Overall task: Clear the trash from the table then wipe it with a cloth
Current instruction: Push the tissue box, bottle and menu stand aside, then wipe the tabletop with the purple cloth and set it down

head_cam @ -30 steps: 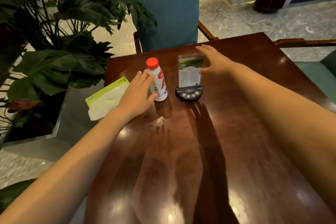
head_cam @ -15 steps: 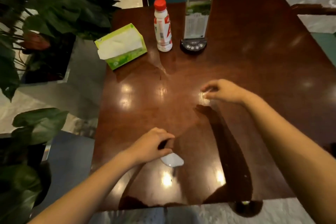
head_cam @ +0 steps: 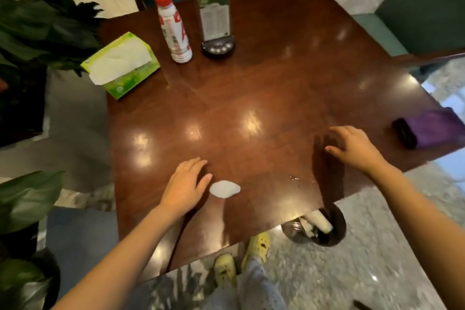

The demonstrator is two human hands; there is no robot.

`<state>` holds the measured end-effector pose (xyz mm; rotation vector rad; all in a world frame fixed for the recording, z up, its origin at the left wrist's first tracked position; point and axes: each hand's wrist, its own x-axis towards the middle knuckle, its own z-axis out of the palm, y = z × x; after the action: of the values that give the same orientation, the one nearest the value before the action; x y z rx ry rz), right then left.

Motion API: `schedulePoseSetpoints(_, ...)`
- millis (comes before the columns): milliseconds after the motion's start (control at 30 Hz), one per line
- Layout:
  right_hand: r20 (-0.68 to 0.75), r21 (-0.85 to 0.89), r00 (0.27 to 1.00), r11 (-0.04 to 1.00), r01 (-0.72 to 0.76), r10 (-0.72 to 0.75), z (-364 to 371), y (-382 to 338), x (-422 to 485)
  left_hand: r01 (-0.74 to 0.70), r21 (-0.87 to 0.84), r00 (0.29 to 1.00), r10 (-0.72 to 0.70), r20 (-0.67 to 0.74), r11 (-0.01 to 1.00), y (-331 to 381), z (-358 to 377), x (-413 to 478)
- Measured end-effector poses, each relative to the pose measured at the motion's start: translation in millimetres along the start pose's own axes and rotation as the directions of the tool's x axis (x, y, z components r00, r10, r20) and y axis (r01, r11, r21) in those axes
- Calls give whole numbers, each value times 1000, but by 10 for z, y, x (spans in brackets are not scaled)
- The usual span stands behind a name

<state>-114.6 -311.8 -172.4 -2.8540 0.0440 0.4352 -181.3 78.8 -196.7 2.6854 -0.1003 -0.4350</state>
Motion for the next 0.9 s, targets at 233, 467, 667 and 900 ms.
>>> schedulePoseSetpoints(233, -90, -8, 919, 923, -385, 383, -170, 822, -227, -197, 46, 973, 189, 133, 979, 750, 115, 211)
schedulePoseSetpoints(467, -86, -33, 912, 914, -404, 400, -331, 1391, -158, -416, 119, 880, 367, 301, 902, 2094, 412, 841)
schedulePoseSetpoints(667, -54, -28, 954, 955, -295, 294, -610, 1949, -39, -536, 159, 796, 433, 423, 829, 3350, 731, 1337)
schedulePoseSetpoints(900, -43, -47, 987, 986, -159, 157, -757, 2575, 199, -572, 231, 810, 498, 310, 787, 4313, 1140, 1803)
